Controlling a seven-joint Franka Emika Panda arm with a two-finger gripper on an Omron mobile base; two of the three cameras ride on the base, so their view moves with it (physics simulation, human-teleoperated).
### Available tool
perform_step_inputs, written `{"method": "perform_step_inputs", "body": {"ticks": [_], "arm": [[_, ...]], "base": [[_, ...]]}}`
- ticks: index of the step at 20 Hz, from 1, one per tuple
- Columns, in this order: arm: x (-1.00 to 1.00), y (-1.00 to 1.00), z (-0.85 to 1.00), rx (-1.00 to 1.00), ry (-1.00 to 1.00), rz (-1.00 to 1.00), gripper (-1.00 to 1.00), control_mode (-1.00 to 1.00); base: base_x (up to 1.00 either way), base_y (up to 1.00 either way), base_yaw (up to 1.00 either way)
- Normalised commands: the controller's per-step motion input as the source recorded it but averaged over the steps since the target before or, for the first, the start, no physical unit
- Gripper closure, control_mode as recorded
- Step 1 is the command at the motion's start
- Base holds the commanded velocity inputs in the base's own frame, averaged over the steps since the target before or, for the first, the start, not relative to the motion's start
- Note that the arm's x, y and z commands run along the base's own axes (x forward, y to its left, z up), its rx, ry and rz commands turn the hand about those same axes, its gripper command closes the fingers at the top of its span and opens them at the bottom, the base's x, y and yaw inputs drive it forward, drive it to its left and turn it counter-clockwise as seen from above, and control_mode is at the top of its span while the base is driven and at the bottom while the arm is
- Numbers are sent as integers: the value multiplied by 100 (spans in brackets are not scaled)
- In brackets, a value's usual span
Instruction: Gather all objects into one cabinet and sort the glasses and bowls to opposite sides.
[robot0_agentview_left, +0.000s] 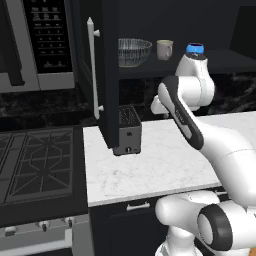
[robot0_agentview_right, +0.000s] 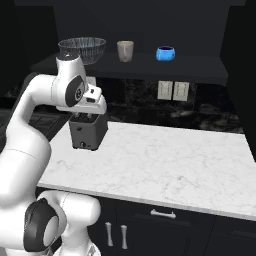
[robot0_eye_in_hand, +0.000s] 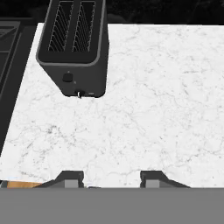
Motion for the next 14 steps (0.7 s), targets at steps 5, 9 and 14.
{"method": "perform_step_inputs", "body": {"ticks": [5,9,14], "arm": [[-42,-2,0,0,0,-1,-100,-100],[-100,-17,0,0,0,-5,-100,-100],[-97,-26,10,0,1,-2,-100,-100]], "base": [[0,0,0],[0,0,0],[0,0,0]]}}
